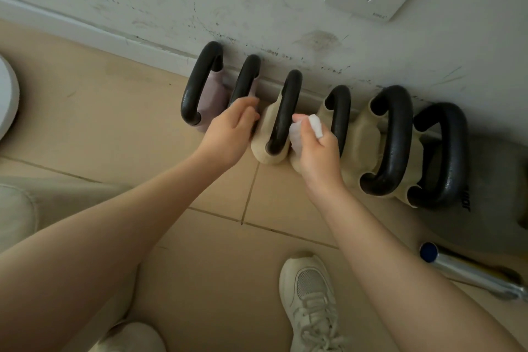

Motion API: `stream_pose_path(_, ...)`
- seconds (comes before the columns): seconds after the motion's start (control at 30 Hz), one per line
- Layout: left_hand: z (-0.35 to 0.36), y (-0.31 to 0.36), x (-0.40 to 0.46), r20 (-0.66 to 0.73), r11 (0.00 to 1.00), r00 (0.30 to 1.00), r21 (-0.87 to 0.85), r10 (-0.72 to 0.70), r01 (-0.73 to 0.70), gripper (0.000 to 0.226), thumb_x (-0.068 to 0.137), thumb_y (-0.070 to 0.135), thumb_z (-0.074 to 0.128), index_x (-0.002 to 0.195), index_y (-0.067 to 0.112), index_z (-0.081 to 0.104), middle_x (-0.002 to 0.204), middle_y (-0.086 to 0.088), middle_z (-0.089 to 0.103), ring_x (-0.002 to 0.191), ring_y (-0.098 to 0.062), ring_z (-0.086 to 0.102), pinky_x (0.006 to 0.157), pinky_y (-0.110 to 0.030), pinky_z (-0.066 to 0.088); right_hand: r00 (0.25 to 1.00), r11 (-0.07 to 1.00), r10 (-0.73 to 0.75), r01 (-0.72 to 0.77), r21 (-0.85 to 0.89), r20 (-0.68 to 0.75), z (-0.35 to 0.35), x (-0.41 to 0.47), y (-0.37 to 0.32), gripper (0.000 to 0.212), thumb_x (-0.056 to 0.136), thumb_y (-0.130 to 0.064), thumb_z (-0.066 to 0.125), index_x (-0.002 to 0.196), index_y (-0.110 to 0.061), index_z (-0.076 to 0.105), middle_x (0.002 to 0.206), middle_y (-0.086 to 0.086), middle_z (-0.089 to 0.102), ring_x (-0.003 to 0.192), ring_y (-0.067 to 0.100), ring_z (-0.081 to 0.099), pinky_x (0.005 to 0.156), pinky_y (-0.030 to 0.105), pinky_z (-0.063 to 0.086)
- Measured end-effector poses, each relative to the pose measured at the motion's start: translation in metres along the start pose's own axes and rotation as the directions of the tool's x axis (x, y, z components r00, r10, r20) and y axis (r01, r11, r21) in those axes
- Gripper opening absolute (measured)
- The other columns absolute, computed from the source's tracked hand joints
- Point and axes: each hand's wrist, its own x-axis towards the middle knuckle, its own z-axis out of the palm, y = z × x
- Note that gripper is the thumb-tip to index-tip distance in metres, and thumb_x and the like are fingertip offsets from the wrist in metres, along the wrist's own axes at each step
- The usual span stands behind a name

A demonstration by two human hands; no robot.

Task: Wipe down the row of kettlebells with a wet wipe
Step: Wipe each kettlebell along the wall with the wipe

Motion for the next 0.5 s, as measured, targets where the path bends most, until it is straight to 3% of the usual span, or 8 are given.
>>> stream_pose_path(0.07,0.004,0.002,-0.004,0.052,0.970,0.976,0.111,0.212,-0.216,0.032,0.098,0.020,0.038,0.125,0.019,0.054,0.111,0.001,0.059,0.105,-0.011,0.054,0.091,-0.020,0.042,0.993,0.993,0.068,-0.077,0.090,0.097,-0.011,-0.002,-0.009,0.027,0.098,-0.030,0.039,0.100,-0.025,0.066,0.095,-0.007,0.062,0.088,0.003,0.054,0.077,0.016,0.043)
stream_pose_path(0.13,0.013,0.009,-0.008,0.137,0.941,0.948,0.142,0.288,-0.306,0.030,0.097,0.020,0.041,0.123,0.019,0.057,0.110,0.000,0.061,0.100,-0.008,0.055,0.088,-0.013,0.042,0.972,0.977,0.132,-0.160,0.138,0.197,-0.021,-0.005,-0.015,0.027,0.097,-0.035,0.040,0.092,-0.030,0.066,0.094,-0.004,0.060,0.090,0.009,0.053,0.080,0.023,0.043)
stream_pose_path(0.2,0.023,0.016,-0.014,0.211,0.949,0.941,0.120,0.264,-0.293,0.027,0.096,0.021,0.046,0.119,0.016,0.059,0.099,0.006,0.064,0.088,0.005,0.057,0.078,-0.006,0.043,0.953,0.970,0.158,-0.199,0.142,0.260,-0.028,-0.007,-0.016,0.028,0.097,-0.041,0.039,0.102,-0.028,0.064,0.099,-0.002,0.061,0.096,0.013,0.054,0.088,0.029,0.044)
stream_pose_path(0.27,0.033,0.022,-0.018,0.290,0.973,0.934,0.034,0.209,-0.228,0.023,0.093,0.022,0.052,0.111,0.012,0.061,0.086,0.011,0.064,0.074,0.009,0.059,0.069,-0.006,0.045,0.944,0.957,0.173,-0.229,0.179,0.281,-0.034,-0.009,-0.012,0.033,0.098,-0.041,0.036,0.119,-0.024,0.055,0.107,-0.001,0.062,0.100,0.010,0.058,0.088,0.025,0.048)
stream_pose_path(0.33,0.042,0.026,-0.021,0.321,0.986,0.933,-0.056,0.164,-0.154,0.018,0.090,0.021,0.058,0.101,0.007,0.062,0.078,0.007,0.065,0.064,0.005,0.060,0.064,-0.010,0.047,0.943,0.957,0.167,-0.225,0.182,0.288,-0.040,-0.010,-0.008,0.045,0.098,-0.041,0.034,0.141,-0.025,0.032,0.128,0.002,0.056,0.109,0.010,0.057,0.087,0.021,0.050)
stream_pose_path(0.37,0.044,0.028,-0.023,0.312,0.988,0.938,-0.080,0.152,-0.133,0.016,0.090,0.021,0.059,0.095,0.007,0.062,0.074,0.005,0.063,0.060,0.004,0.059,0.062,-0.012,0.047,0.943,0.968,0.150,-0.200,0.148,0.296,-0.044,-0.010,-0.007,0.049,0.098,-0.041,0.034,0.145,-0.031,0.023,0.137,0.003,0.048,0.116,0.012,0.053,0.094,0.026,0.048)
stream_pose_path(0.43,0.047,0.033,-0.025,0.313,0.989,0.941,-0.107,0.127,-0.098,0.015,0.090,0.024,0.058,0.090,0.009,0.061,0.074,0.001,0.061,0.064,-0.001,0.056,0.064,-0.016,0.047,0.941,0.988,0.113,-0.140,0.063,0.319,-0.053,-0.012,-0.008,0.044,0.096,-0.043,0.039,0.139,-0.036,0.032,0.139,0.001,0.046,0.122,0.017,0.049,0.103,0.040,0.043)
stream_pose_path(0.5,0.045,0.038,-0.025,0.350,0.985,0.933,-0.170,0.081,-0.022,0.014,0.091,0.024,0.057,0.089,0.010,0.060,0.082,-0.004,0.061,0.077,-0.012,0.057,0.076,-0.027,0.049,0.947,0.996,0.067,-0.085,0.043,0.315,-0.064,-0.011,-0.014,0.034,0.090,-0.043,0.050,0.120,-0.028,0.055,0.119,-0.002,0.060,0.111,0.014,0.056,0.100,0.038,0.045)
